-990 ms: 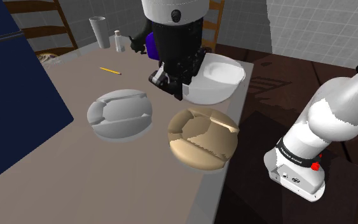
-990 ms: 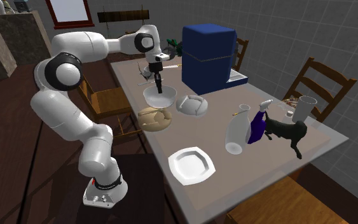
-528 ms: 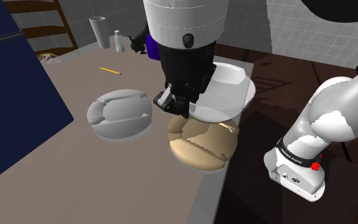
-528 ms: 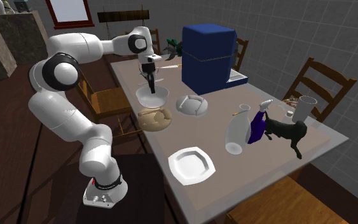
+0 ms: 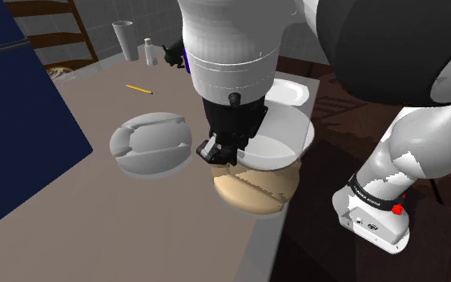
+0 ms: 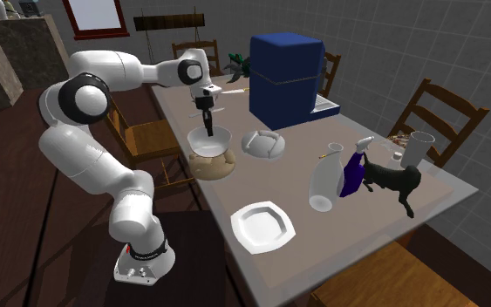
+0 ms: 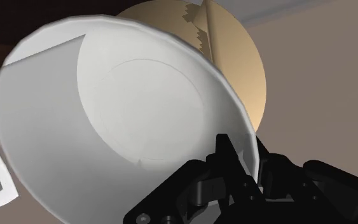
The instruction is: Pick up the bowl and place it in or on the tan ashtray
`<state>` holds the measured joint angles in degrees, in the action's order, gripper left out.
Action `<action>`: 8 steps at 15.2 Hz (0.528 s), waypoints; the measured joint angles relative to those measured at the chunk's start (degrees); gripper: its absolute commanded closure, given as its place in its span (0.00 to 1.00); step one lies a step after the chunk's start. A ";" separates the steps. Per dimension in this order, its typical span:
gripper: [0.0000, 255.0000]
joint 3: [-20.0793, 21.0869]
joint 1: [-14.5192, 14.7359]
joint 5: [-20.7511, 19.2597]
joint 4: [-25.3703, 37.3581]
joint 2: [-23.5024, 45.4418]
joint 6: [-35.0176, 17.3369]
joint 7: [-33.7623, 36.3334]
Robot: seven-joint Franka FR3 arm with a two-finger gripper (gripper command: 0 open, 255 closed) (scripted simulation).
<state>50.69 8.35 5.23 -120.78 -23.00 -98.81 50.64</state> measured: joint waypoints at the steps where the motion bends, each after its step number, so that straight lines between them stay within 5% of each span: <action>1: 1.00 0.15 0.05 0.07 -0.61 -0.01 -0.61 0.12; 8: 1.00 1.15 -0.13 -0.06 -3.02 0.72 -3.63 0.85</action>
<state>51.84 8.23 5.16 -123.81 -22.28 -102.44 51.48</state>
